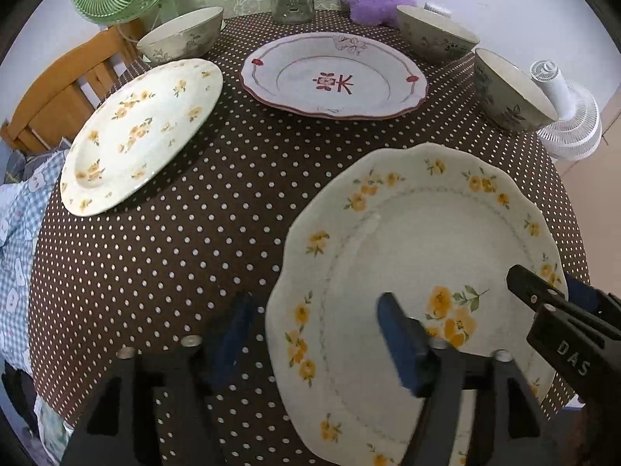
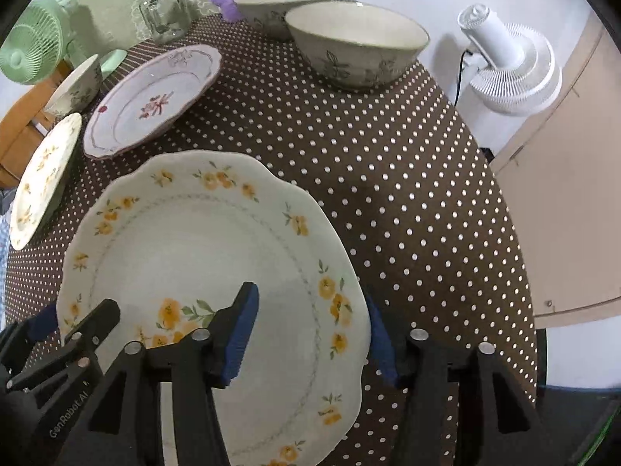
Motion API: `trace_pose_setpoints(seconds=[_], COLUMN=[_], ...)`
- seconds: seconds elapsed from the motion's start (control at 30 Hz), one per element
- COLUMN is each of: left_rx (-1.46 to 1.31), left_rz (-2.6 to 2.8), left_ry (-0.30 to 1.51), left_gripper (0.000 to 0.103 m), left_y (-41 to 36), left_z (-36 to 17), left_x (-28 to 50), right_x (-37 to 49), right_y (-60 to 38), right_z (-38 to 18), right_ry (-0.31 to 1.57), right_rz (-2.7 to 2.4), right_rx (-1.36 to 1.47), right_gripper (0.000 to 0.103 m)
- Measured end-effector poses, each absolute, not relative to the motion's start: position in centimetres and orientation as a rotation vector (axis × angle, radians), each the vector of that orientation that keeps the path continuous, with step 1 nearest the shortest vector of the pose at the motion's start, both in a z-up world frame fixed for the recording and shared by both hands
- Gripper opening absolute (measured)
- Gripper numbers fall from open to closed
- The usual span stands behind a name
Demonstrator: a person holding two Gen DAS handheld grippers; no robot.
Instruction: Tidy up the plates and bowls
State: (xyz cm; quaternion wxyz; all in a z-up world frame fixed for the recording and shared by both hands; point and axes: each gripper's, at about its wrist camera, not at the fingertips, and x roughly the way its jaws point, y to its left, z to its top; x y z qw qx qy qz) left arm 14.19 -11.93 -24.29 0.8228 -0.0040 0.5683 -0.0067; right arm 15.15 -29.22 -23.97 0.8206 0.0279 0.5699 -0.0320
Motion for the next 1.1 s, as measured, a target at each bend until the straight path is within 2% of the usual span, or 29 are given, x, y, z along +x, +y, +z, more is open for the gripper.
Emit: trace_pose_setpoints(seconds=[0.07, 0.17, 0.27, 0.6, 1.1], left_rx=[-0.009, -0.016, -0.012, 0.001, -0.029], left_rz=[-0.026, -0.059, -0.089, -0.093, -0.015], left_ry=[1.208, 1.211, 1.196, 1.136, 1.035], left_gripper=[0.079, 0.082, 0.084, 0.088, 0.088], left_y=[-11.5, -10.8, -10.0, -7.4, -1.8], left_z=[-24.1, -23.5, -22.5, -18.0, -12.6], left_x=[14.0, 13.6, 13.5, 11.8, 12.4], right_x=[15.0, 14.6, 13.9, 12.4, 12.9], right_y=[-28.9, -28.4, -27.5, -23.9, -16.7], right_z=[-23.1, -21.7, -20.4, -15.7, -10.3], right_ry=[1.194, 1.167, 1.143, 1.080, 1.022], right_rz=[-0.078, -0.083, -0.083, -0.100, 0.052], right_rx=[0.060, 0.069, 0.085, 0.074, 0.045], right_gripper=[0.073, 0.080, 0.082, 0.084, 0.084])
